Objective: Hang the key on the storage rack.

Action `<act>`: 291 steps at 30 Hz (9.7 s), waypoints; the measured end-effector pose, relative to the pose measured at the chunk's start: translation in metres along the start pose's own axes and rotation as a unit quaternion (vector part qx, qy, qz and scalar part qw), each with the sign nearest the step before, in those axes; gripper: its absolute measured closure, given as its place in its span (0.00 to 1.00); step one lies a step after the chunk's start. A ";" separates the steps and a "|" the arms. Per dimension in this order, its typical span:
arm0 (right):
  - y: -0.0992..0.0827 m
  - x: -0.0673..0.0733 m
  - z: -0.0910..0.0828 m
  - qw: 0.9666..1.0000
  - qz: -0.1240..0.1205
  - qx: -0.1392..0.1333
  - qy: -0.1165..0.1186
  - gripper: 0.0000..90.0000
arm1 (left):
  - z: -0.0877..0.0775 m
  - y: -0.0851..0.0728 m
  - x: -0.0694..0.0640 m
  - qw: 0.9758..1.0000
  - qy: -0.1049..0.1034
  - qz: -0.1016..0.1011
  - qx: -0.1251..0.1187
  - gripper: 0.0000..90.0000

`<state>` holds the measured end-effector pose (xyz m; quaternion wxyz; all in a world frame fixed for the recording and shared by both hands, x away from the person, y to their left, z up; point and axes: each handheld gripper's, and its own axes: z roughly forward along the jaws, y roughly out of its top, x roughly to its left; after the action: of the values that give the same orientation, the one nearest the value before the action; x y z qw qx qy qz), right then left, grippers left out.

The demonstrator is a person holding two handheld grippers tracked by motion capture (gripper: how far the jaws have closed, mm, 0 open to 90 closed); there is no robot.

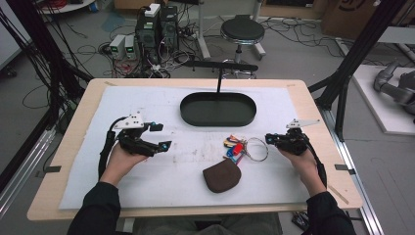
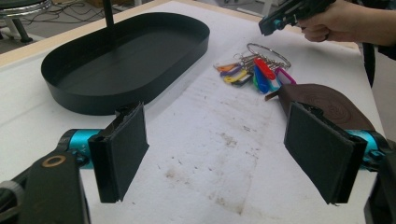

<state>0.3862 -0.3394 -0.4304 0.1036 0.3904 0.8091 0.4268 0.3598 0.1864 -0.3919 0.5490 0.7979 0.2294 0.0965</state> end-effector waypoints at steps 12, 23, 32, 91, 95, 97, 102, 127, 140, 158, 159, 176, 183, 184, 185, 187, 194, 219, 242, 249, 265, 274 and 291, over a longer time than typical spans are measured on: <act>-0.004 -0.001 0.021 0.998 -0.010 0.054 0.005 0.83 | 0.000 -0.001 -0.001 1.000 -0.004 -0.002 0.002 0.24; -0.005 -0.003 0.020 0.998 -0.011 0.057 0.007 0.96 | 0.001 -0.001 -0.001 1.000 -0.003 -0.004 0.004 0.24; -0.002 -0.008 0.004 0.998 0.015 0.008 0.054 0.96 | 0.000 -0.001 0.000 1.000 -0.003 -0.005 0.001 0.24; 0.041 0.032 -0.032 0.992 -0.056 -0.042 0.109 0.98 | -0.006 0.001 0.000 1.000 -0.006 -0.001 -0.022 0.24; 0.049 0.033 -0.037 0.991 -0.062 -0.051 0.108 0.98 | -0.006 0.001 -0.001 1.000 -0.010 0.001 -0.021 0.24; 0.053 0.033 -0.038 0.991 -0.064 -0.055 0.107 0.98 | -0.007 0.002 -0.002 1.000 -0.010 0.005 -0.021 0.24; 0.068 0.033 -0.045 0.989 -0.076 -0.073 0.106 0.98 | -0.008 0.003 -0.004 1.000 -0.007 0.011 -0.023 0.24; 0.153 0.018 -0.044 0.985 -0.111 -0.103 0.080 0.98 | -0.003 0.006 -0.008 0.999 -0.020 0.009 -0.030 0.24; 0.180 0.011 -0.029 0.984 -0.119 -0.119 0.051 0.98 | -0.003 0.006 -0.008 0.999 -0.021 0.012 -0.030 0.24; 0.197 -0.010 -0.006 0.989 -0.102 -0.107 0.025 0.98 | -0.003 0.004 -0.008 0.999 -0.026 0.009 -0.028 0.24; 0.196 -0.012 -0.005 0.989 -0.100 -0.105 0.023 0.98 | -0.003 0.004 -0.007 0.999 -0.026 0.009 -0.027 0.24; 0.194 -0.029 0.005 0.992 -0.075 -0.103 0.003 0.98 | -0.001 0.003 -0.009 0.999 -0.029 0.009 -0.022 0.24; 0.193 -0.033 0.008 0.993 -0.067 -0.102 -0.004 0.98 | -0.001 0.002 -0.009 0.999 -0.029 0.010 -0.022 0.24; 0.193 -0.033 0.008 0.993 -0.068 -0.101 -0.003 0.98 | -0.001 0.002 -0.009 0.999 -0.028 0.010 -0.021 0.24; 0.193 -0.033 0.009 0.993 -0.067 -0.101 -0.004 0.98 | -0.001 0.002 -0.010 0.999 -0.028 0.009 -0.022 0.24; 0.193 -0.034 0.010 0.993 -0.067 -0.100 -0.004 0.98 | -0.001 0.002 -0.010 0.999 -0.029 0.009 -0.022 0.24; 0.192 -0.038 0.011 0.993 -0.065 -0.100 -0.012 0.98 | -0.001 0.002 -0.010 0.999 -0.028 0.010 -0.020 0.24; 0.191 -0.039 0.018 0.993 -0.063 -0.093 -0.031 0.97 | -0.003 -0.001 -0.011 0.999 -0.029 0.008 -0.023 0.24; 0.178 -0.024 -0.017 0.990 -0.086 -0.099 -0.058 0.69 | -0.003 -0.002 -0.009 0.999 -0.024 0.008 -0.021 0.24; 0.153 -0.006 -0.044 0.989 -0.090 -0.110 -0.046 0.54 | -0.004 -0.001 -0.008 1.000 -0.017 0.007 -0.024 0.24; 0.081 0.024 -0.074 0.987 -0.077 -0.139 -0.022 0.41 | -0.005 -0.004 0.004 1.000 0.005 -0.007 -0.029 0.24; 0.050 0.022 -0.070 0.987 -0.053 -0.150 -0.008 0.33 | 0.006 -0.005 0.002 1.000 0.003 0.000 -0.016 0.24; 0.041 0.018 -0.067 0.988 -0.046 -0.146 -0.001 0.25 | 0.003 -0.005 0.003 1.000 0.009 0.000 -0.019 0.24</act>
<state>0.3626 -0.3533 -0.3549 0.1796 0.3335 0.7552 0.5350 0.3627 0.1867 -0.3978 0.5622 0.7864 0.2323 0.1076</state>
